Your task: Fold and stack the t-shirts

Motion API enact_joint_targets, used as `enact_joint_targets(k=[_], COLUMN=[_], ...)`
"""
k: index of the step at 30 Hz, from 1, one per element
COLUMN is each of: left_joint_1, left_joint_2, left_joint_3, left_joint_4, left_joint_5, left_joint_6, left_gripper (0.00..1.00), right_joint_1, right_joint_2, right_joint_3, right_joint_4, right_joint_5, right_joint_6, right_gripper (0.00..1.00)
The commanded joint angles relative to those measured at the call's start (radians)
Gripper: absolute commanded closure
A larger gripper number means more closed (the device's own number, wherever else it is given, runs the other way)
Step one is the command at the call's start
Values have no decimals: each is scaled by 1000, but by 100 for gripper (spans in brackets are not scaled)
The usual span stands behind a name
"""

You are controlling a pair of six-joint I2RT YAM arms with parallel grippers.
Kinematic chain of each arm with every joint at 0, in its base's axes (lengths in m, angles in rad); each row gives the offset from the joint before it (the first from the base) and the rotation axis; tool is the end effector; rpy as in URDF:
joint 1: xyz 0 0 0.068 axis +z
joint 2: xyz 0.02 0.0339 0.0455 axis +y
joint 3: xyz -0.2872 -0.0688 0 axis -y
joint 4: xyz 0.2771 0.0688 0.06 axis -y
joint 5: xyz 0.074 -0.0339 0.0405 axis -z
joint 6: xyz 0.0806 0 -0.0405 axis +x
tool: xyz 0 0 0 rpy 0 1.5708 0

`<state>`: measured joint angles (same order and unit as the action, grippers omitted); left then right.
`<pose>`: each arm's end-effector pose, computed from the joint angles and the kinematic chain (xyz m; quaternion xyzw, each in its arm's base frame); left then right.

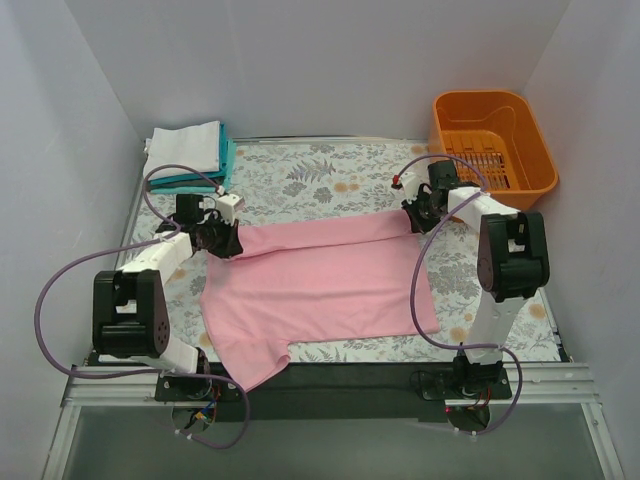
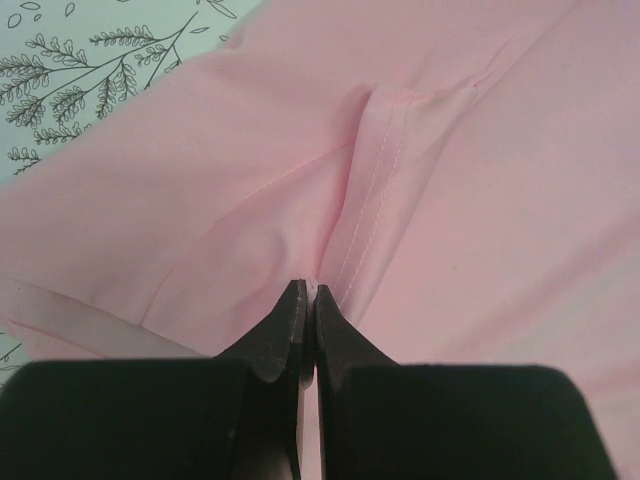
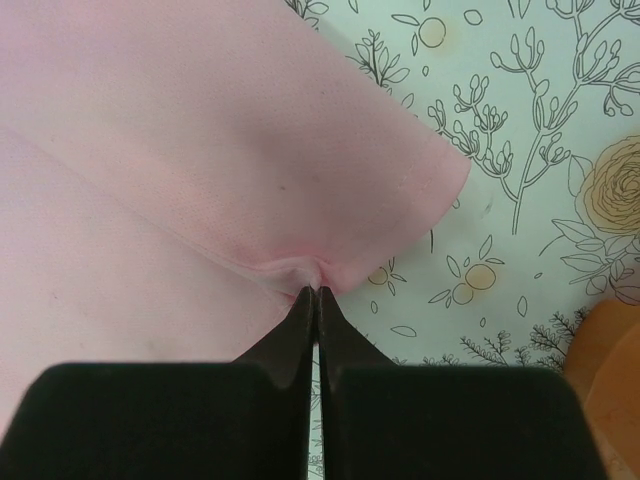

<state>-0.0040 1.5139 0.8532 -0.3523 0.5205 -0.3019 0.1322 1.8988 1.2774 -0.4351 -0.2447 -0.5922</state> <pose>0.3353 -0.0414 0.1555 -0.0678 0.9292 -0.2850 0.2252 0.4411 0.0784 0.1403 -0.3691 0.8866 0.0574 0.2727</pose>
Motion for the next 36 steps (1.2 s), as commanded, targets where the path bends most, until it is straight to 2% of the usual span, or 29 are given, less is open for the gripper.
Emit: enact_joint_targets(k=[1,7,16,18,19,21,22,23,25,26,30,36], left_joint_1=[-5,-5,-4,-4,-4,-1,1,2,2,37,42,41], left_joint_2=[-93,-119,-57,-69,-75,-83,-90,-93,-103,-103,-48,144], left_joint_3=[50,23,-5,3,16,41,55,81,102,115,167,269], left_joint_4=[-60,-102,-92,-115,-149,-192,-233,-246,-244,-234,-146,-7], left_joint_5=[29,-4,-36,-22,-4,16,42,52,64,67,21,-140], left_joint_6=[30,79,109,136,147,164,171,170,146,136,60,-43], left_gripper=[100,100,100,96,89,82,74,69,66,65,62,63], right_joint_1=[-5,-5,-5,-5,-6,-11,-14,-16,-23,-25,-20,6], right_joint_2=[-72,-121,-79,-96,-107,-144,-152,-158,-168,-170,-85,101], right_joint_3=[23,-32,-62,-55,-58,-61,-40,-23,23,67,207,370], right_joint_4=[-1,-10,-53,-95,-123,-132,-160,-175,-191,-200,-195,-157], right_joint_5=[-24,-44,-73,-85,-87,-90,-94,-106,-116,-125,-134,-90], right_joint_6=[-21,-32,-53,-92,-103,-121,-133,-136,-124,-120,-48,38], right_gripper=[99,99,98,86,77,69,64,63,61,61,64,80])
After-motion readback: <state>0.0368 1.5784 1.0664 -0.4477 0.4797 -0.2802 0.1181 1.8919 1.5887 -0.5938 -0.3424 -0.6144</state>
